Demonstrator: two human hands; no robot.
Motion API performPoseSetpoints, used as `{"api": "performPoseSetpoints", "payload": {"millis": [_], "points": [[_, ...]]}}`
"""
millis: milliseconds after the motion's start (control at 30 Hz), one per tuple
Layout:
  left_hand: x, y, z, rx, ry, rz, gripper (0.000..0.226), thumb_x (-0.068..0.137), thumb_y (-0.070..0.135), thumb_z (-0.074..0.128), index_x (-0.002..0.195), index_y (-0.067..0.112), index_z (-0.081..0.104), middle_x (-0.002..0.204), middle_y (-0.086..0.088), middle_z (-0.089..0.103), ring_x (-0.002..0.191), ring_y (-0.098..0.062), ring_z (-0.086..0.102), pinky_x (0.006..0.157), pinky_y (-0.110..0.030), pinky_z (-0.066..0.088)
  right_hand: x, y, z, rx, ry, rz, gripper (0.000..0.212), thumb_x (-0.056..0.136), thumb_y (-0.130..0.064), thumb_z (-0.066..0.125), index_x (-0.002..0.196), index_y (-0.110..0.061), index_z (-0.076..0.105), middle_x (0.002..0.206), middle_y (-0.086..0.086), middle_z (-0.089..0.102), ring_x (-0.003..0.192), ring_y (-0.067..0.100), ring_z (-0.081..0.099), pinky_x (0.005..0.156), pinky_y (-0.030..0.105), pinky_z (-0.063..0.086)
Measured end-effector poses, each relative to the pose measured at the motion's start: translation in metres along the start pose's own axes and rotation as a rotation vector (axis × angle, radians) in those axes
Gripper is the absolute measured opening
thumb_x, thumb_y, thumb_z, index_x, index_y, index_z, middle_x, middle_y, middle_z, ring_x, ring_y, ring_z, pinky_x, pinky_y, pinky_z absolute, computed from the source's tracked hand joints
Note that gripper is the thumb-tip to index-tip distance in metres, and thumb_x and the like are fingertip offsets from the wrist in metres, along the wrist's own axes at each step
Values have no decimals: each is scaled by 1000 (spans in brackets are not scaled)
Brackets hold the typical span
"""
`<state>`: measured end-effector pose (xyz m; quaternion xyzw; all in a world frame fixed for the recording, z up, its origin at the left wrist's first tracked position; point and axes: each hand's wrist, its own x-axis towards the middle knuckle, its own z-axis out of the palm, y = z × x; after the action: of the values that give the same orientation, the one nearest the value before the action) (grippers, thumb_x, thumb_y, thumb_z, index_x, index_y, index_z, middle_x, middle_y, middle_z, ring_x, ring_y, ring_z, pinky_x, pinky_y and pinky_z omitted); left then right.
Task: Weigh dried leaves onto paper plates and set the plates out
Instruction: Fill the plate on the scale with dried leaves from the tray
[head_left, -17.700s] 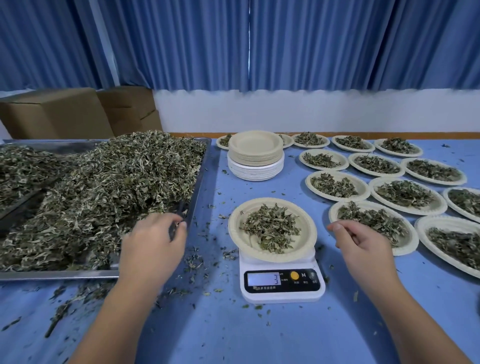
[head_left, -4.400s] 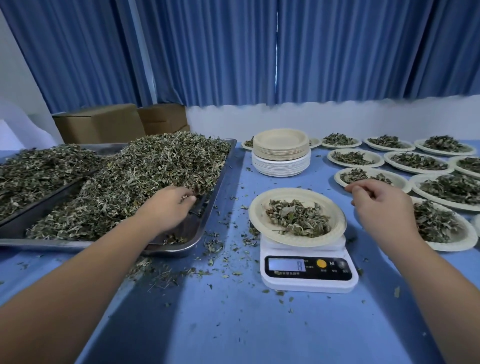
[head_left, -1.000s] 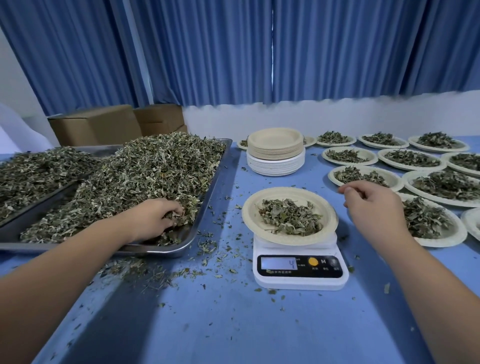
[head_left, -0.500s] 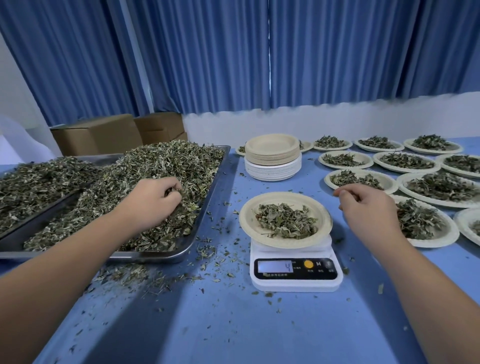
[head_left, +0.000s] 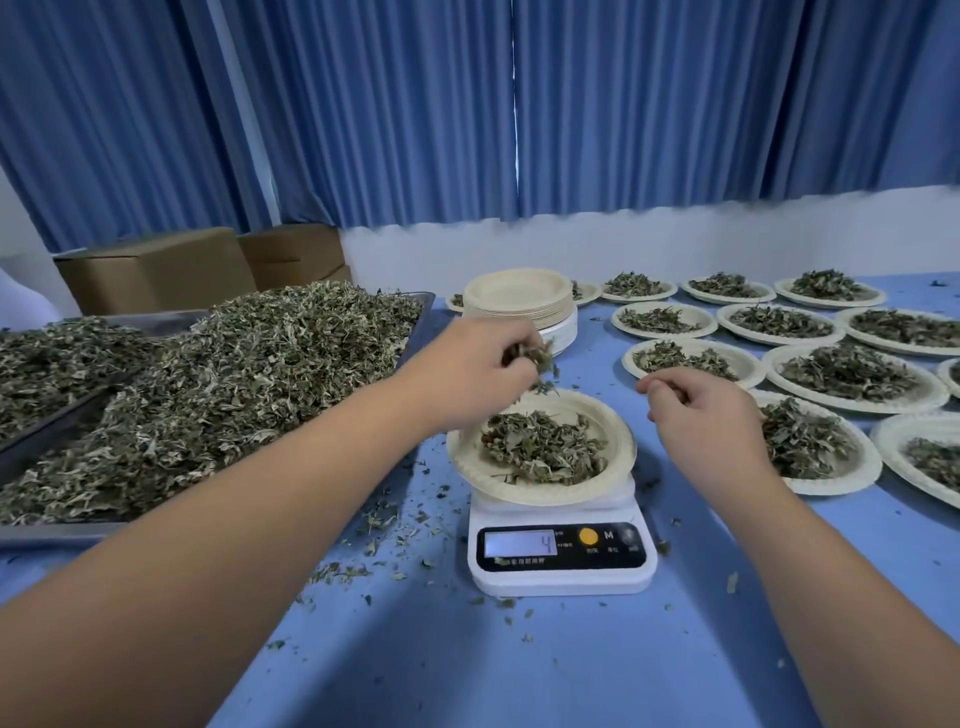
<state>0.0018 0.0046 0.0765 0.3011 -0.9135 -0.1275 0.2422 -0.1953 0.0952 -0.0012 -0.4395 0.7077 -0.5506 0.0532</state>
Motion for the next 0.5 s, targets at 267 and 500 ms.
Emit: {"api": "performPoseSetpoints", "payload": {"millis": [267,500], "points": [[-2,-10,9,142,-86,48,46,93,59,34,136,47,44,101,32,56,82,6,55,80,-32,43,2,-1,2,-9,-31,-30,23,93,-15,50,87,-26,69,68,-6,63,44,4,47,46,21,36],[-3,-6,20,-242,-84,-66,42,100,52,32,114,30,64,106,13,65,87,-3,62,87,-31,46,3,1,2,-8,-24,-38,23,93,-16,51,86,-27,69,65,-7,63,49,8,51,45,19,38]]}}
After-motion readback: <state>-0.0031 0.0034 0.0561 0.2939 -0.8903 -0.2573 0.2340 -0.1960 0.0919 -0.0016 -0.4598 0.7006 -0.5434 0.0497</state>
